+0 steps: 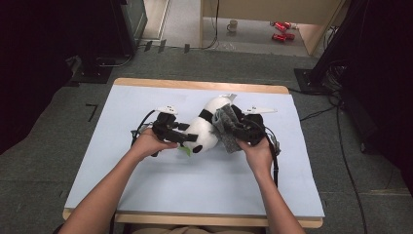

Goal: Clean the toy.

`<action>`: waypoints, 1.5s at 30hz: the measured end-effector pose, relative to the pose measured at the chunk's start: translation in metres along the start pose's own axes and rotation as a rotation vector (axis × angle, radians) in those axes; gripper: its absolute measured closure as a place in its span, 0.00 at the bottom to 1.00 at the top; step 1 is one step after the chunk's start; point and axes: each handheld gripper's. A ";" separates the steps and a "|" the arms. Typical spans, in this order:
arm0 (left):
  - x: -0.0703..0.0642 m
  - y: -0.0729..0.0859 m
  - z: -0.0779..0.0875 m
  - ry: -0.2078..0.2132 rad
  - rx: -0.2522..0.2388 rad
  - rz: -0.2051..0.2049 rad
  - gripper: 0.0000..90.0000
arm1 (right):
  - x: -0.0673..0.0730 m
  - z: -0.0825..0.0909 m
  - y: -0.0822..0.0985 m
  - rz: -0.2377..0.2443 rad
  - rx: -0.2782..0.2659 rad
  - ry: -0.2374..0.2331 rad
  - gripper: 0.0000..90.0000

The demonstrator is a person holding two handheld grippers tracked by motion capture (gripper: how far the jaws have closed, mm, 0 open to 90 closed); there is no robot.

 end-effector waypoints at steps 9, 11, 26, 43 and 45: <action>-0.019 0.008 0.003 -0.058 -0.013 0.014 0.76 | 0.003 0.000 -0.001 0.001 0.004 -0.008 0.87; -0.024 0.011 0.006 -0.049 -0.023 0.033 0.78 | 0.006 0.003 -0.002 0.005 0.003 -0.016 0.87; -0.028 0.020 0.017 -0.077 -0.116 0.210 0.79 | 0.047 0.025 -0.008 0.049 -0.044 -0.124 0.88; -0.022 0.024 0.018 -0.071 -0.101 0.267 0.78 | 0.095 -0.032 0.041 0.202 0.062 -0.157 0.89; -0.022 0.024 0.018 -0.069 -0.098 0.262 0.78 | 0.093 -0.034 0.044 0.212 0.059 -0.171 0.89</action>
Point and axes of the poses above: each handheld gripper's, and its own axes: z roughly backward along the jaws, y roughly out of its underside, x roughly to its left, and after that the axes turned 10 degrees about -z, right-handed
